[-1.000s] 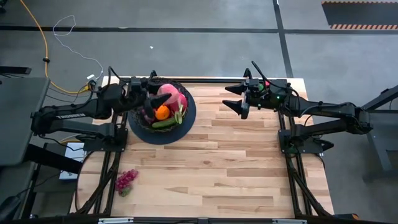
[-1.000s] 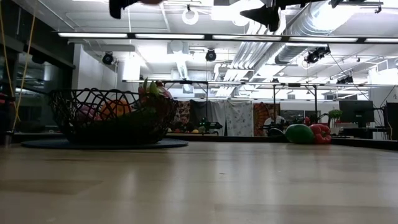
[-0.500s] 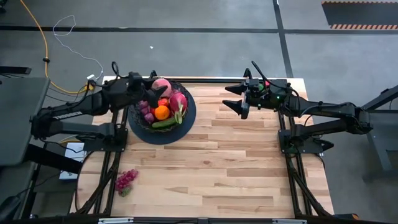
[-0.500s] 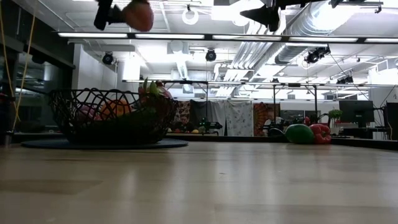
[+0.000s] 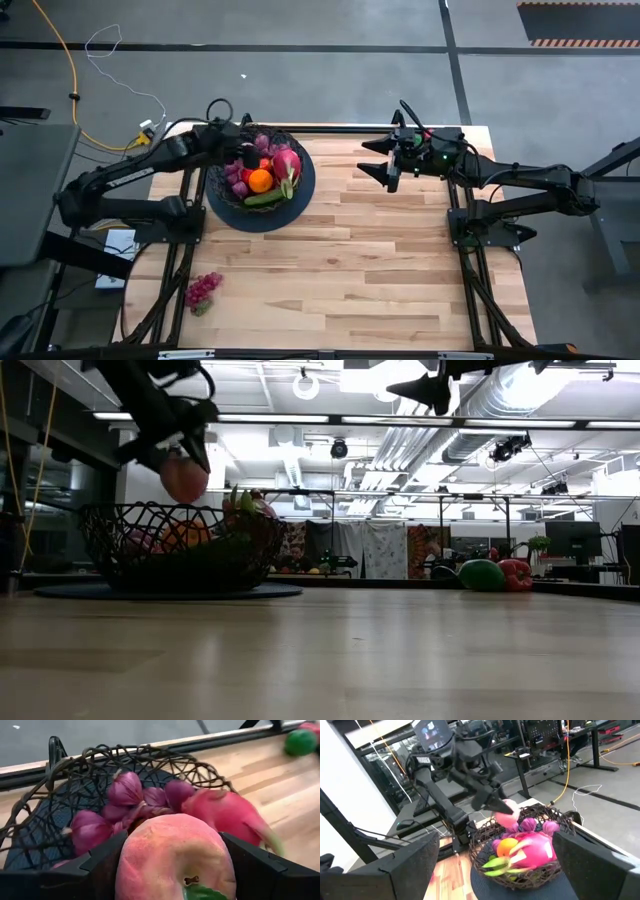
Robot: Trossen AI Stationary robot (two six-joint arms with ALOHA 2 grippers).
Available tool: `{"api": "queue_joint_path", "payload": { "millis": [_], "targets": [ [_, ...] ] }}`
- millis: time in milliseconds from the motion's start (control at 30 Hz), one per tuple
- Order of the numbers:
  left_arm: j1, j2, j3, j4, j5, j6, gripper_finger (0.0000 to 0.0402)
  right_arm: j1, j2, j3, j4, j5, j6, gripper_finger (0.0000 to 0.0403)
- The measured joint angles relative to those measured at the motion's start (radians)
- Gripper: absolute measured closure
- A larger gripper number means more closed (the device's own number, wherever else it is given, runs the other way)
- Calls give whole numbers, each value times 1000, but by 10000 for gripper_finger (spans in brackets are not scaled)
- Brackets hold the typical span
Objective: Build produce basket
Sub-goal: Put the pink peach into the black wire basket
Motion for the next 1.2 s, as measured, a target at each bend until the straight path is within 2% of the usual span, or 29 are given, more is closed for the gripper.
{"api": "queue_joint_path", "payload": {
  "millis": [167, 433, 700, 867, 1200],
  "targets": [
    [53, 106, 0, 75, 7, 45, 122, 0, 0, 0, -17, 0, 0, 26],
    [101, 243, 0, 78, 44, 55, 122, 0, 0, 0, -18, 0, 0, 26],
    [99, 243, 0, 92, -24, 55, 122, 0, 0, 0, -18, 27, 0, 26],
    [99, 241, 0, 92, -21, 23, 122, 0, 0, 0, -17, 27, 11, 26],
    [99, 240, 0, 98, -16, 81, 119, 0, 0, 0, -17, 27, 21, 26]
  ]
}}
